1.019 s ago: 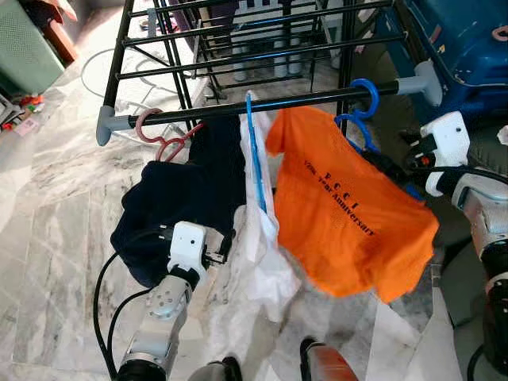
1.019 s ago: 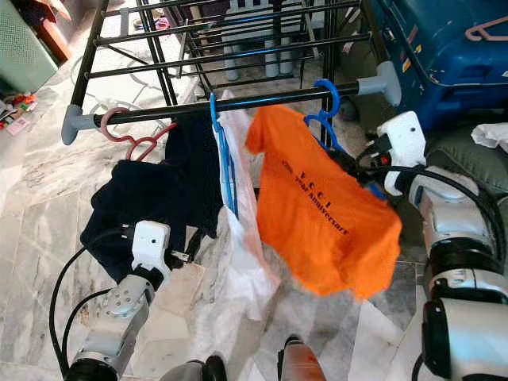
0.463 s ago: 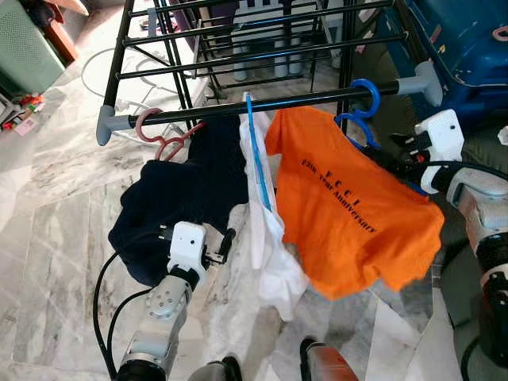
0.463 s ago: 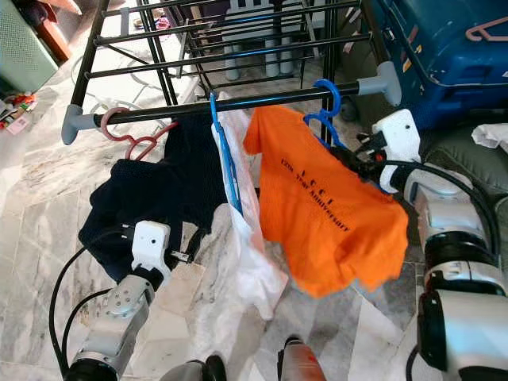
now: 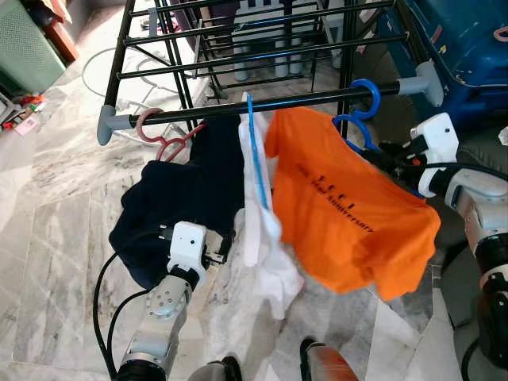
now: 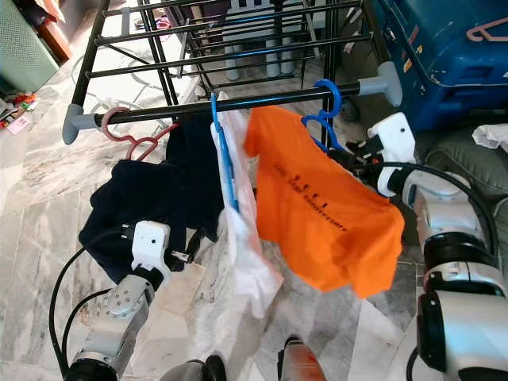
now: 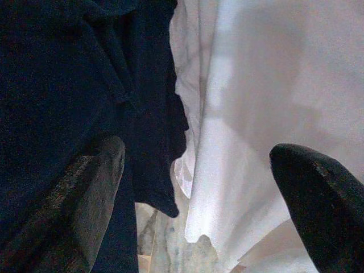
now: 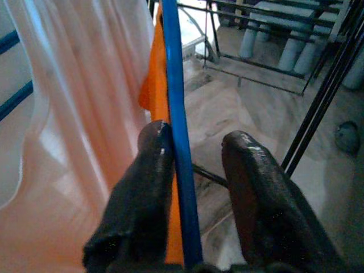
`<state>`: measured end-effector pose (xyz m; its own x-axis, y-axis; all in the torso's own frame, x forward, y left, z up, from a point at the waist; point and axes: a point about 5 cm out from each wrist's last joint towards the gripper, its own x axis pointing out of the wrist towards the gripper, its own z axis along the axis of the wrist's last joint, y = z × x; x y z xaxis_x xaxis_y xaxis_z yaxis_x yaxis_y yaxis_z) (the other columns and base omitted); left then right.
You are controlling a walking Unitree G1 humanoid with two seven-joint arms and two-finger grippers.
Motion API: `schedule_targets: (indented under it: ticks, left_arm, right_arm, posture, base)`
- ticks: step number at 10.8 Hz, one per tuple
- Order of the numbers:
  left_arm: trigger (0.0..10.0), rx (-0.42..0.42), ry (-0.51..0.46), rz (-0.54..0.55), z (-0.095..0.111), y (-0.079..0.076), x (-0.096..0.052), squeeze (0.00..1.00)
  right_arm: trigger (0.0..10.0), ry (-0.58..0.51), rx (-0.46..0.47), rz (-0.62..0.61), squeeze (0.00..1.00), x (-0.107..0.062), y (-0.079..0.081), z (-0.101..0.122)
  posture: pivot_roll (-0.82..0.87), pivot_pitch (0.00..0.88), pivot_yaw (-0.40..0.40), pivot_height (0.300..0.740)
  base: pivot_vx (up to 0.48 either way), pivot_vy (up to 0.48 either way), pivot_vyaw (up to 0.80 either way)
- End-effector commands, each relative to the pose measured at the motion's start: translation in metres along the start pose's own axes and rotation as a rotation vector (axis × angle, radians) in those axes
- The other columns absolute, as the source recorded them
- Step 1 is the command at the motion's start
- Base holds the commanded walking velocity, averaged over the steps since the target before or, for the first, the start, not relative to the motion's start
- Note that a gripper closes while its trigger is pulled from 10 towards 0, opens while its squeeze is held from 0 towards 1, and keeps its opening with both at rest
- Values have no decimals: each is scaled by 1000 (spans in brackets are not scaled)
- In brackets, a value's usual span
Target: Hang hanger
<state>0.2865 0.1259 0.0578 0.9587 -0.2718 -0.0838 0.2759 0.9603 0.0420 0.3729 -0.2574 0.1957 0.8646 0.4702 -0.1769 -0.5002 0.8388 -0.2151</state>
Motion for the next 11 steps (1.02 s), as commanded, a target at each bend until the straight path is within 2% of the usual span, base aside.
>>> schedule_targets:
  ticks: [1, 4, 6, 8, 10, 11]
  left_arm:
    - [10000, 14, 28, 8, -6, 5, -4, 0]
    - [10000, 14, 28, 5, -6, 4, -3, 0]
    - [10000, 11, 29, 5, -6, 4, -3, 0]
    - [10000, 8, 29, 7, -6, 3, -3, 0]
    - [10000, 5, 28, 9, -6, 4, -2, 0]
    - [10000, 7, 25, 20, -5, 5, -1, 0]
  right_arm:
    - [0, 46, 6, 22, 0, -1, 3, -10]
    - [0, 46, 23, 34, 0, -2, 3, -11]
    - [0, 17, 16, -21, 0, -2, -2, -5]
    - [0, -57, 2, -107, 0, -2, -8, 8]
    - [0, -107, -49, -113, 0, 4, 5, 14]
    - [0, -140, -95, -68, 0, 9, 24, 15]
  posture:
    - [-256, 204, 144, 740]
    - [-258, 203, 143, 740]
    - [-259, 202, 138, 740]
    - [-261, 202, 136, 740]
    - [-265, 202, 140, 740]
    - [-276, 199, 145, 740]
  base:
    - [0, 0, 0]
    - [0, 0, 0]
    - [0, 0, 0]
    - [0, 0, 0]
    - [0, 0, 0]
    - [0, 0, 0]
